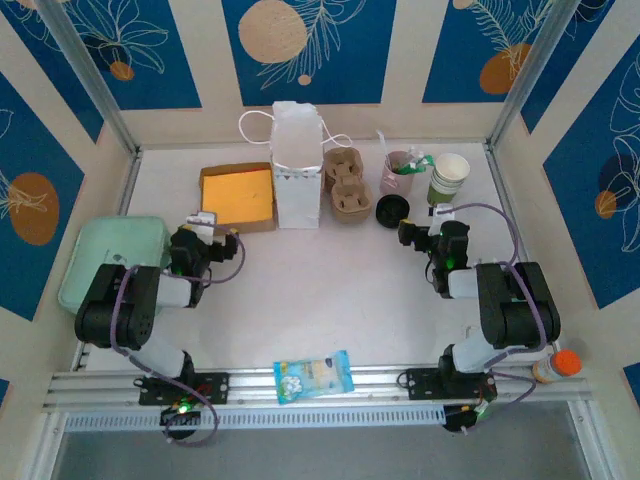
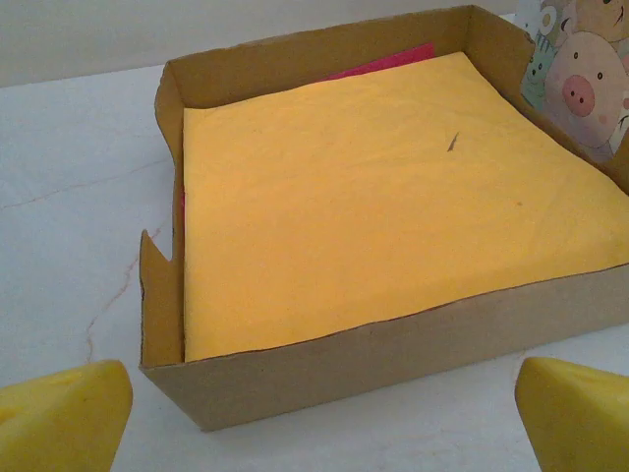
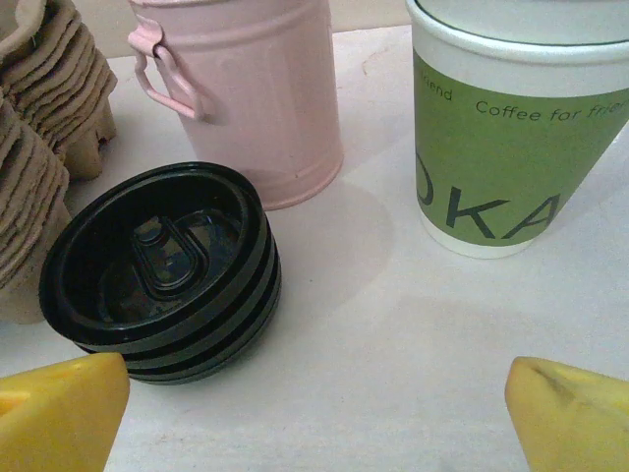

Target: Pack the takeout coffee

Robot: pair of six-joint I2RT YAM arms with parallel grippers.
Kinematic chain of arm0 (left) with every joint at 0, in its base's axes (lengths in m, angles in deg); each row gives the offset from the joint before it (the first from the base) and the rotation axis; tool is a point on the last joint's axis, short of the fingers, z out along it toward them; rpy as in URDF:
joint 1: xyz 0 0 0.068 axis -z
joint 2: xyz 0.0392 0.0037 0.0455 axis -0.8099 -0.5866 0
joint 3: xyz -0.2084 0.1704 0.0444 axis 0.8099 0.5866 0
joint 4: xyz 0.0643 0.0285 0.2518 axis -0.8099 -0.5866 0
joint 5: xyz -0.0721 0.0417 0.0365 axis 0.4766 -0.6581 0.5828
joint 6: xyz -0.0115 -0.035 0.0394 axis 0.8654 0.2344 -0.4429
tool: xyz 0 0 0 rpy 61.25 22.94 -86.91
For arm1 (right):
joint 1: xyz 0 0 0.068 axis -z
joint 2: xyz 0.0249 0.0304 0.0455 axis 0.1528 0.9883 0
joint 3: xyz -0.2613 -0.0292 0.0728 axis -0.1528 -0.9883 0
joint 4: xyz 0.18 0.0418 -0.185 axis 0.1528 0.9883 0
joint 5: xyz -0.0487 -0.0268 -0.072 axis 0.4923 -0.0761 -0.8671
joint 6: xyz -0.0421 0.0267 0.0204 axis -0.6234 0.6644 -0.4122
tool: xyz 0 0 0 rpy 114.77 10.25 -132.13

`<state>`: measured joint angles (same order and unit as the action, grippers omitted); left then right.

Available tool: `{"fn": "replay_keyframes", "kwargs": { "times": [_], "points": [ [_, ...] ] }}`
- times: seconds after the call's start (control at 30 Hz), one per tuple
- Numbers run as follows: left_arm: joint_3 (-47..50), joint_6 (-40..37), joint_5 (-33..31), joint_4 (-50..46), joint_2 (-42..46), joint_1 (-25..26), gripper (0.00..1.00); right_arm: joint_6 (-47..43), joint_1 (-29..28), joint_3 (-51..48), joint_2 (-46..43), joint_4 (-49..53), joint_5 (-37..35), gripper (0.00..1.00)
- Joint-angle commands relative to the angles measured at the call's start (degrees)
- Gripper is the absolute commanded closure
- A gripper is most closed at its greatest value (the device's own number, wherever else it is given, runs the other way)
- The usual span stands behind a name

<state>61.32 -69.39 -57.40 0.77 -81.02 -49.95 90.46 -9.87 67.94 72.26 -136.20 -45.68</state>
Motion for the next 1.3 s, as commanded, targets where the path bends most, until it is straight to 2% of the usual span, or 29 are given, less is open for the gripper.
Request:
{"fn": "replay_keyframes", "kwargs": {
  "times": [0.0, 0.5, 0.7, 1.27],
  "points": [
    [-0.3, -0.2, 1.0, 0.4, 1.1, -0.7, 0.0, -0.1, 0.0, 0.2, -1.0, -0.5, 0.8, 0.01],
    [-0.3, 0.0, 1.0, 0.3, 1.0, -0.7, 0.0, -0.1, 0.1, 0.2, -1.0, -0.5, 0.8, 0.01],
    [0.7, 2.2, -5.3, 2.2, 1.0, -0.7, 0.0, -0.1, 0.0, 0.3, -1.0, -0.5, 0.8, 0.01],
    [0.5, 2.1, -5.4, 2.0, 1.0, -0.7, 0.0, -0.1, 0.0, 0.3, -1.0, -0.4, 0.9, 0.01]
  ]
}}
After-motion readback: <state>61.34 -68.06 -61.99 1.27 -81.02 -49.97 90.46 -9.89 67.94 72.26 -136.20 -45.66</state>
